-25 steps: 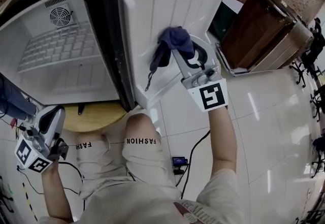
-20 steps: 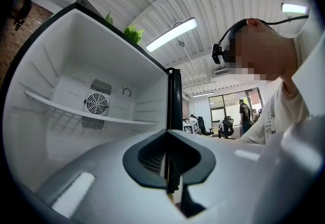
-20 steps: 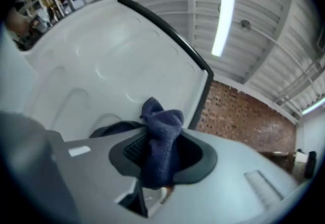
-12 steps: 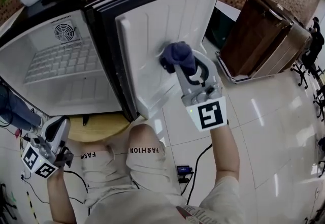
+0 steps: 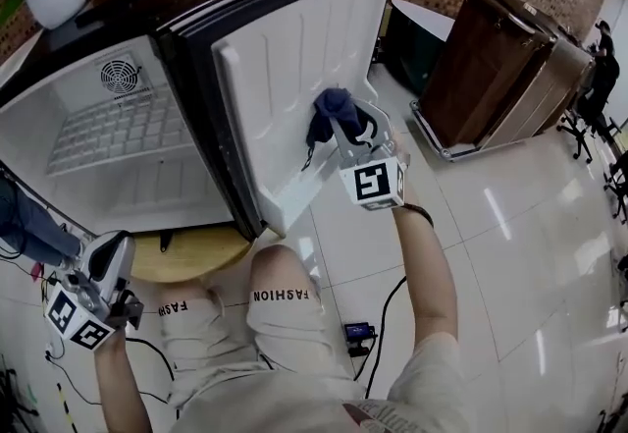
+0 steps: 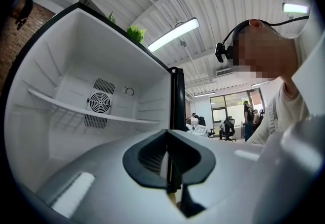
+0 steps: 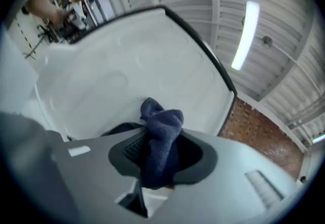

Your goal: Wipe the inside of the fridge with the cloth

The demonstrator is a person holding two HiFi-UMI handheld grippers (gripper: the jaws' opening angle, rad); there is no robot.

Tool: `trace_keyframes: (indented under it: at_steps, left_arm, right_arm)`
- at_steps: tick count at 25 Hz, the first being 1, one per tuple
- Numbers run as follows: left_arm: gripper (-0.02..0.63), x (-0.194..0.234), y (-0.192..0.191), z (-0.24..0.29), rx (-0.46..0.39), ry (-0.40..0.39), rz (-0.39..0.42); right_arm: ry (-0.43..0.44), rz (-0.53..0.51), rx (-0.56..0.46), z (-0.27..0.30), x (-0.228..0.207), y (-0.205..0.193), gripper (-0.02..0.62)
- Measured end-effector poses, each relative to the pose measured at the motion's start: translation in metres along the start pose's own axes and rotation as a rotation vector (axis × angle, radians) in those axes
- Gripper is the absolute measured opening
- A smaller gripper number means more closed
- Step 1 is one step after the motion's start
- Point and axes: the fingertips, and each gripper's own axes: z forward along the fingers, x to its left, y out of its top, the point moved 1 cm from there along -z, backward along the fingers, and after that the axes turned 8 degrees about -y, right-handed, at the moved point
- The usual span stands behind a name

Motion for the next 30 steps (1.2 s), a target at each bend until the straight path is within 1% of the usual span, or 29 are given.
trace_keyframes:
  at_steps: [3, 5, 6, 7, 8, 9, 10, 11, 12, 13, 14, 15, 16, 17, 18, 20, 23, 24, 25, 27, 28, 29, 30]
  left_arm:
    - [0.002, -0.002, 0.000, 0.000, -0.005, 0.006, -0.003]
    - [0.002, -0.003, 0.002, 0.000, -0.007, 0.007, 0.000]
    - [0.002, -0.002, 0.003, 0.000, -0.006, 0.007, 0.002]
    - [0.002, 0.000, 0.003, -0.001, -0.004, 0.007, 0.003]
    - [0.002, 0.001, 0.002, -0.001, -0.001, 0.009, 0.003]
    - [0.002, 0.003, 0.000, -0.001, 0.003, 0.011, 0.001]
    - [0.002, 0.005, -0.001, -0.002, 0.007, 0.014, -0.002]
    - [0.002, 0.007, -0.003, -0.002, 0.010, 0.018, -0.006]
    - [0.002, 0.009, -0.004, -0.002, 0.013, 0.022, -0.010]
    - [0.002, 0.010, -0.005, -0.002, 0.014, 0.024, -0.014]
    - [0.002, 0.010, -0.005, -0.001, 0.012, 0.025, -0.016]
    - [0.002, 0.009, -0.004, -0.001, 0.008, 0.023, -0.016]
    - [0.002, 0.006, -0.004, 0.000, 0.004, 0.021, -0.015]
    - [0.002, 0.003, -0.003, 0.000, 0.000, 0.017, -0.013]
    - [0.002, 0.001, -0.002, 0.000, -0.003, 0.013, -0.011]
    - [0.002, -0.001, -0.002, -0.001, -0.005, 0.008, -0.010]
    - [0.002, 0.002, -0.005, -0.006, 0.001, 0.014, -0.023]
    - [0.002, 0.002, -0.006, -0.007, 0.000, 0.015, -0.028]
    - [0.002, 0.002, -0.005, -0.007, -0.002, 0.016, -0.031]
    - [0.002, 0.001, -0.003, -0.006, -0.008, 0.012, -0.029]
    - [0.002, -0.001, -0.001, -0.005, -0.010, 0.009, -0.027]
    - [0.002, -0.003, -0.001, -0.005, -0.011, 0.007, -0.025]
    - [0.002, -0.005, 0.000, -0.005, -0.012, 0.004, -0.023]
  right_arm:
    - [-0.046, 0.013, 0.121, 0.029, -0.029, -0.046, 0.110]
    - [-0.106, -0.052, 0.223, 0.027, -0.041, -0.060, 0.110]
    - [-0.134, -0.060, 0.245, 0.021, -0.046, -0.060, 0.112]
    - [-0.151, -0.043, 0.233, 0.012, -0.047, -0.051, 0.112]
    - [-0.142, -0.020, 0.178, -0.003, -0.042, -0.032, 0.114]
    - [-0.092, -0.007, 0.092, -0.021, -0.029, -0.003, 0.114]
    - [0.003, -0.010, 0.003, -0.042, -0.006, 0.029, 0.114]
    - [0.133, -0.017, -0.064, -0.062, 0.024, 0.056, 0.114]
    - [0.265, -0.025, -0.109, -0.078, 0.058, 0.074, 0.114]
    - [0.366, -0.045, -0.138, -0.086, 0.088, 0.081, 0.114]
    - [0.427, -0.086, -0.152, -0.087, 0.111, 0.080, 0.114]
    - [0.461, -0.125, -0.153, -0.082, 0.124, 0.072, 0.114]
    - [0.480, -0.131, -0.142, -0.077, 0.127, 0.062, 0.114]
    - [0.482, -0.105, -0.115, -0.071, 0.121, 0.049, 0.115]
    - [0.457, -0.080, -0.071, -0.063, 0.109, 0.034, 0.115]
    - [0.353, -0.065, 0.026, -0.040, 0.076, -0.002, 0.112]
    - [0.256, 0.031, 0.123, -0.007, 0.041, -0.042, 0.114]
    - [0.208, 0.029, 0.164, 0.001, 0.030, -0.052, 0.112]
    - [0.146, 0.003, 0.208, 0.008, 0.018, -0.063, 0.112]
    - [0.000, -0.050, 0.292, 0.015, -0.010, -0.081, 0.110]
    - [-0.075, -0.068, 0.314, 0.014, -0.023, -0.085, 0.110]
    - [-0.138, -0.075, 0.301, 0.009, -0.034, -0.081, 0.111]
    - [-0.188, -0.062, 0.243, -0.003, -0.042, -0.066, 0.112]
